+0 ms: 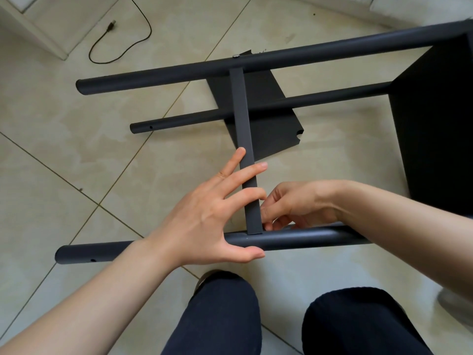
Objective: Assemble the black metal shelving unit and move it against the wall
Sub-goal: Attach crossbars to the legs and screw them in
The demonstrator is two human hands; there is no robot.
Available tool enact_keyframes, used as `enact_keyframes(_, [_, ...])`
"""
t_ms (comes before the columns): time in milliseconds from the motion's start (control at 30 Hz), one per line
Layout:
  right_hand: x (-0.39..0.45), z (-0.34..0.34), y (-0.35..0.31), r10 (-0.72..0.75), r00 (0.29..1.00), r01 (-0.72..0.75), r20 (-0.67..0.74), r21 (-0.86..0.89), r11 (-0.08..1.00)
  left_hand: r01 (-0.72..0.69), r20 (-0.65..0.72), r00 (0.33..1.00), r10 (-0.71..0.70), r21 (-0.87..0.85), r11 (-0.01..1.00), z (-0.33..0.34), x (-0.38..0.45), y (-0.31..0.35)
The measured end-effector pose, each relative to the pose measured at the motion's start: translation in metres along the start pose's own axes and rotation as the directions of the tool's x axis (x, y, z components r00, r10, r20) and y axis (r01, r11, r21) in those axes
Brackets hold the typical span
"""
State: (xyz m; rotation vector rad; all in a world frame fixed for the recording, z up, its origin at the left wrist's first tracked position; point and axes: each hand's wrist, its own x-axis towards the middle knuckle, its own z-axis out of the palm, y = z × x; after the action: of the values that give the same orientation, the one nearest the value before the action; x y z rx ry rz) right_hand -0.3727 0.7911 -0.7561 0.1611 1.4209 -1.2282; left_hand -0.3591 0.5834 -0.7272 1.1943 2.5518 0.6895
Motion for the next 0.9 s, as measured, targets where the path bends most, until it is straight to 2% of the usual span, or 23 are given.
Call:
enact_keyframes(200, [0.0026,0.0036,-0.0012,0.006,1.000,-0.008,-0.023,-0.075,0.997,0.001,0.005,1.000,-0.001,-0.004,1.000,0.0003,0.0001,-0.0015])
enact_keyframes(433, [-0.0043,-0.0031,-0.0014,-0.008,1.000,0.009,0.027,-0.029,1.000,-0.005,0.010,1.000,0.005,-0.002,1.000,0.0003,-0.0001,-0.0019])
enact_keyframes(600, [-0.0012,-0.0019,-0.0005,-0.012,1.000,0.012,0.000,-0.066,0.998,-0.009,-0.003,1.000,0.009,-0.008,1.000,0.0005,0.0000,-0.0016])
enact_keyframes(900, [0.0004,-0.0038,-0.0007,-0.010,1.000,0.010,0.006,-0.026,1.000,-0.021,-0.003,1.000,0.021,-0.010,1.000,0.0014,0.0008,-0.0026])
